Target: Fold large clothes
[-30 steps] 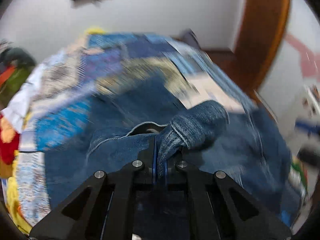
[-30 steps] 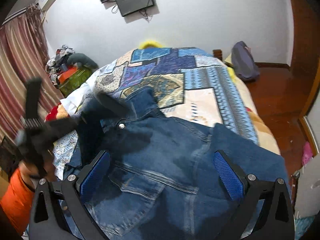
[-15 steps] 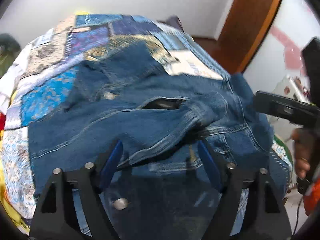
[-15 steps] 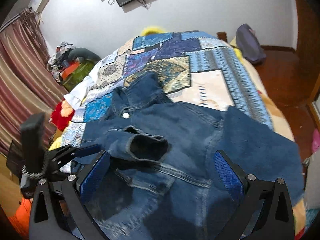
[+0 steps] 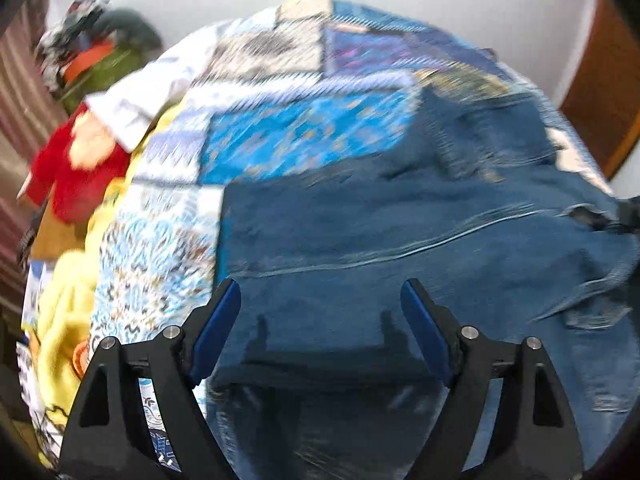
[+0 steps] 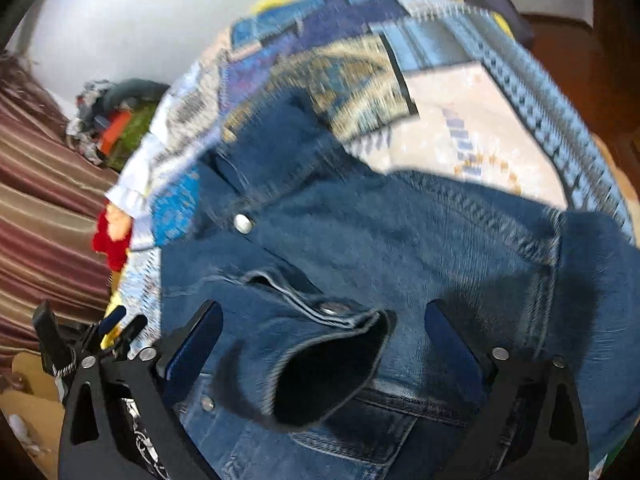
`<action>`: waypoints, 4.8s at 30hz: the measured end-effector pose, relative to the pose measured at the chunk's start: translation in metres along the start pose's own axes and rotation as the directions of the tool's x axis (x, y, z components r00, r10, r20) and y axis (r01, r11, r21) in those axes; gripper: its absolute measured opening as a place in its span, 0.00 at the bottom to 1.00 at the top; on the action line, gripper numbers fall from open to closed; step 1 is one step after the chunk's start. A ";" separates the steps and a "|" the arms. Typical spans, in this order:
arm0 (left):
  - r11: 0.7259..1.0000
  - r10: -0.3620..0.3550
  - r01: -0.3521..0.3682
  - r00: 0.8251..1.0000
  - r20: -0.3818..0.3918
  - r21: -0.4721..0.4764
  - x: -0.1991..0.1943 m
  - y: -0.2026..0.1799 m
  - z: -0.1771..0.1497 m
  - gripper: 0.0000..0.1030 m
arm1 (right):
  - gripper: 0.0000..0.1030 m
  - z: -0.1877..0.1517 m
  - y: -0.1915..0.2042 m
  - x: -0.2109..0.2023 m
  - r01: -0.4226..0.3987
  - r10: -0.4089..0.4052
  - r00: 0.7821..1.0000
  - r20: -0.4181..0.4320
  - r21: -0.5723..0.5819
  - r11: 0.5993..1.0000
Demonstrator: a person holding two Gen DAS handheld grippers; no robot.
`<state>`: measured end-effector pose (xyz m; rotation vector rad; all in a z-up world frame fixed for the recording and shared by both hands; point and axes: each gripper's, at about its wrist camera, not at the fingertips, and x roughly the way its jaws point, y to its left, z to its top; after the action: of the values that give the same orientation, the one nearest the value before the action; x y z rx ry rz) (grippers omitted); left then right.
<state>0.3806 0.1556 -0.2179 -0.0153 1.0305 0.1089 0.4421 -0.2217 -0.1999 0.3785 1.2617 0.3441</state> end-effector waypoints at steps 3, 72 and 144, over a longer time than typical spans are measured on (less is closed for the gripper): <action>1.000 0.013 -0.013 0.999 -0.043 -0.013 0.019 0.013 -0.014 0.80 | 0.94 -0.004 -0.004 0.010 0.001 0.000 0.999 -0.038 0.018 1.000; 0.959 -0.111 0.082 0.990 0.092 0.271 -0.063 -0.123 0.019 0.85 | 0.79 -0.099 -0.122 -0.171 0.306 -0.296 0.882 0.367 0.032 0.952; 0.933 -0.181 0.126 0.974 0.137 0.338 -0.100 -0.145 0.017 0.86 | 0.12 -0.078 0.027 -0.107 0.234 -0.133 0.935 0.329 -0.292 0.927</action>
<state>0.3582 0.0038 -0.1292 0.2128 0.8667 -0.2034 0.3370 -0.2392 -0.1167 0.0214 0.9077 0.3127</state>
